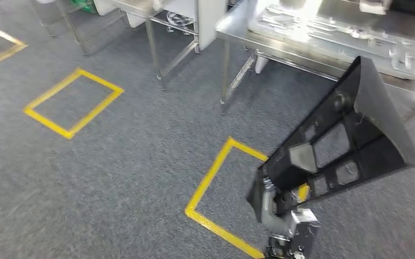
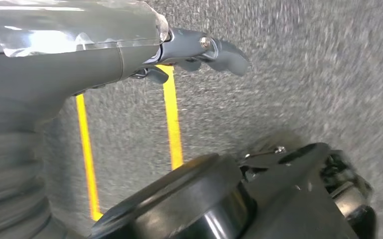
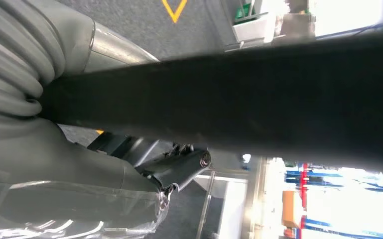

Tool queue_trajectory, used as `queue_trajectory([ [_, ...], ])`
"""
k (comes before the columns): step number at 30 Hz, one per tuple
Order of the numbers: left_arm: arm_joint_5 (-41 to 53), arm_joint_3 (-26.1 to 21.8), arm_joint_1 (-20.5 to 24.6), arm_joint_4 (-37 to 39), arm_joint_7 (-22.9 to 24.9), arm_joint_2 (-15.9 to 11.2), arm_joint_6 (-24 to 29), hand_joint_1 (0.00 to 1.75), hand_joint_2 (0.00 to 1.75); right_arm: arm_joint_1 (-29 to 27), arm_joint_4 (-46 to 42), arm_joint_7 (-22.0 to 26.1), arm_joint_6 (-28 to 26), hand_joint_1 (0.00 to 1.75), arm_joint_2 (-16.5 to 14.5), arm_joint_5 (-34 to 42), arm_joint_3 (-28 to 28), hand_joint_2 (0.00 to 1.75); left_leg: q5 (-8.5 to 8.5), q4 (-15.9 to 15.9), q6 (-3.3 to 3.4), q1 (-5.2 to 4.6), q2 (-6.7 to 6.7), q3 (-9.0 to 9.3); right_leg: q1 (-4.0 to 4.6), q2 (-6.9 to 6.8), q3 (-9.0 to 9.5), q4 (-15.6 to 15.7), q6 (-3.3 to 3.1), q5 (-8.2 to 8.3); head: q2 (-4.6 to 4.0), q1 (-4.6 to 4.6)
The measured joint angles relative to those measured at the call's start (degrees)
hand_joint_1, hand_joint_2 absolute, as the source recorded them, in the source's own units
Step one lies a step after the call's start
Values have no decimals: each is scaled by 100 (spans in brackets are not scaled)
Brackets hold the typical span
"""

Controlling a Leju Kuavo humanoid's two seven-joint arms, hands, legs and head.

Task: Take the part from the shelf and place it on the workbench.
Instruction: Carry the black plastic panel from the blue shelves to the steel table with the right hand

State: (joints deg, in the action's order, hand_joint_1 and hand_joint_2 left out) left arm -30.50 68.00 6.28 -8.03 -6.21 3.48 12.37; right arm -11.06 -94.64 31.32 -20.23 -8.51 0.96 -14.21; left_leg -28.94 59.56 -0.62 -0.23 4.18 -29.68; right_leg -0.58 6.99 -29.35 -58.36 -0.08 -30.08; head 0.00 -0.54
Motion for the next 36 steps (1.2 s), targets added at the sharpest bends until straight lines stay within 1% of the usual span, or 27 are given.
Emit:
queue_trajectory([
  [2, 2, 22, 4, -1, 4, 26, 2, 0, 175, -13, 2, -3, -2, 175, 4, 2, -10, 175, -113, -194, 97, 3, -70, 139, -2, 48, -74, -80, 49, 40, 0, -16],
  [4, 5, 37, -11, -2, 9, 48, 5, 0, 175, -3, 3, -1, -3, 175, 7, 3, -10, 175, -159, -329, 171, 12, -184, 323, 22, -209, -299, -470, 96, 162, 0, 3],
  [6, 8, 43, -63, -1, 18, 50, 7, 0, 175, 20, 4, 2, -3, 175, 8, 3, -12, 175, -236, -503, 230, -10, -318, 583, 45, -555, -818, -1148, 118, 160, 0, 22],
  [8, 8, 46, -120, -1, 24, 50, 7, 0, 175, 11, 15, 1, -3, 175, 8, 3, -13, 175, -334, -694, 248, -47, -440, 883, 66, -663, -1346, -1589, 87, -71, 0, 21],
  [10, 7, 55, -176, -1, 38, 51, 7, 0, 175, -4, 38, -2, -3, 175, 12, 4, -13, 175, -462, -916, 256, -107, -574, 1267, 130, -675, -1595, -1404, -28, -220, 0, 25],
  [11, 6, 62, -207, -1, 50, 53, 7, 0, 175, -7, 51, -3, -3, 175, 15, 4, -13, 175, -538, -1043, 267, -150, -656, 1485, 191, -694, -1626, -1102, -145, -97, 0, 27],
  [12, 5, 73, -247, -1, 59, 66, 5, 0, 175, -12, 65, -4, -3, 175, 19, 5, -13, 175, -623, -1173, 281, -184, -739, 1706, 294, -770, -1612, -686, -319, 301, 0, 21],
  [13, 2, 83, -275, 1, 69, 81, 4, 0, 175, -25, 78, -3, -2, 175, 21, 6, -13, 175, -720, -1277, 280, -227, -808, 1914, 411, -836, -1580, -294, -478, 810, 0, -7],
  [14, -1, 91, -284, 1, 77, 98, 3, 0, 175, -38, 89, -6, -2, 175, 23, 10, -13, 175, -821, -1390, 279, -252, -871, 2092, 515, -899, -1545, -58, -592, 1210, 0, -38],
  [15, -1, 97, -278, 2, 84, 114, 2, 0, 175, -47, 91, -8, -5, 175, 24, 14, -13, 175, -893, -1490, 279, -267, -920, 2270, 588, -932, -1499, 60, -647, 1452, 0, -66],
  [16, -2, 99, -243, 2, 90, 119, 6, 0, 175, -48, 86, -9, -9, 175, 22, 18, -14, 175, -896, -1498, 269, -282, -956, 2391, 612, -879, -1443, 40, -628, 1403, 0, -84],
  [17, 0, 101, -199, 1, 93, 117, 11, 0, 175, -36, 76, -10, -14, 175, 20, 20, -20, 175, -828, -1363, 258, -282, -970, 2418, 587, -820, -1355, -22, -598, 1240, 0, -79],
  [19, 1, 102, -137, 1, 96, 109, 21, 0, 175, -14, 61, -7, -20, 175, 14, 19, -33, 175, -651, -988, 224, -286, -953, 2354, 533, -719, -1211, -21, -571, 1095, 0, -69],
  [21, 1, 103, -124, 1, 97, 105, 25, 0, 175, -11, 58, -7, -21, 175, 12, 18, -37, 175, -609, -827, 211, -288, -931, 2294, 506, -704, -1168, -10, -569, 1083, 1, -65],
  [23, -3, 104, -112, 0, 95, 115, 28, 0, 175, -3, 57, -3, -26, 175, 13, 17, -39, 175, -538, -375, 191, -296, -805, 2049, 501, -681, -1093, 6, -570, 1021, 1, -76],
  [24, -28, 106, -119, 1, 80, 110, 35, 0, 175, 0, 62, -6, -102, 175, 17, -67, -44, 175, -730, 177, 138, -265, -672, 1551, 458, -599, -917, 21, -559, 879, 1, -85],
  [26, -90, 109, -119, 3, 9, 70, 42, 0, 175, 4, 61, -112, -518, 175, 77, -558, -43, 175, -1337, 1025, 2, -179, -453, 466, 334, -381, -460, 41, -507, 520, 0, -105],
  [27, -120, 110, -122, 4, -36, 39, 35, 0, 175, 13, 45, -253, -826, 175, 159, -990, -18, 175, -1638, 1166, -75, -126, -393, -19, 258, -249, -212, 44, -462, 324, 0, -104],
  [28, -129, 111, -110, 5, -72, 14, 16, 0, 175, 39, 14, -460, -1087, 175, 275, -1449, 32, 175, -1602, 972, -125, -104, -372, -191, 213, -170, -50, 44, -420, 204, 0, -106],
  [29, -131, 113, -107, 5, -93, -7, -8, 0, 175, 84, -28, -740, -1278, 175, 441, -1935, 126, 175, -1263, 703, -174, -81, -306, -309, 177, -99, 87, 45, -377, 89, 0, -109],
  [30, -133, 116, -109, 5, -108, -19, -34, 0, 175, 164, -61, -1069, -1368, 175, 655, -2399, 270, 175, -753, 424, -195, -62, -222, -366, 152, -22, 221, 29, -341, -35, 0, -123],
  [31, -137, 121, -97, 4, -115, -30, -57, 0, 175, 277, -86, -1418, -1370, 175, 904, -2820, 454, 175, -335, 215, -171, -60, -159, -368, 141, 54, 341, 20, -300, -171, 0, -128],
  [32, -138, 129, -70, 3, -118, -34, -78, 0, 175, 430, -108, -1766, -1295, 175, 1199, -3193, 681, 175, -37, 87, -110, -68, -119, -327, 135, 127, 439, 14, -254, -301, 0, -128],
  [33, -138, 138, -25, 1, -116, -36, -93, 0, 175, 624, -119, -2049, -1156, 175, 1508, -3473, 933, 175, 36, 46, -23, -87, -131, -273, 135, 180, 482, -74, -210, -332, 0, -125],
  [34, -135, 152, 31, -3, -107, -32, -105, 0, 175, 854, -131, -2241, -979, 175, 1824, -3660, 1205, 175, -25, 50, 69, -101, -184, -218, 134, 206, 438, -230, -174, -305, -1, -109],
  [35, -130, 165, 84, -8, -98, -24, -112, 0, 175, 1087, -146, -2353, -809, 175, 2122, -3769, 1475, 175, -29, 39, 142, -104, -245, -185, 132, 140, 330, -451, -144, -226, -1, -110],
  [36, -128, 177, 120, -12, -90, -16, -116, 0, 175, 1302, -156, -2393, -678, 175, 2375, -3826, 1726, 175, -32, 25, 205, -100, -305, -157, 136, -25, 137, -739, -111, -142, -1, -106],
])
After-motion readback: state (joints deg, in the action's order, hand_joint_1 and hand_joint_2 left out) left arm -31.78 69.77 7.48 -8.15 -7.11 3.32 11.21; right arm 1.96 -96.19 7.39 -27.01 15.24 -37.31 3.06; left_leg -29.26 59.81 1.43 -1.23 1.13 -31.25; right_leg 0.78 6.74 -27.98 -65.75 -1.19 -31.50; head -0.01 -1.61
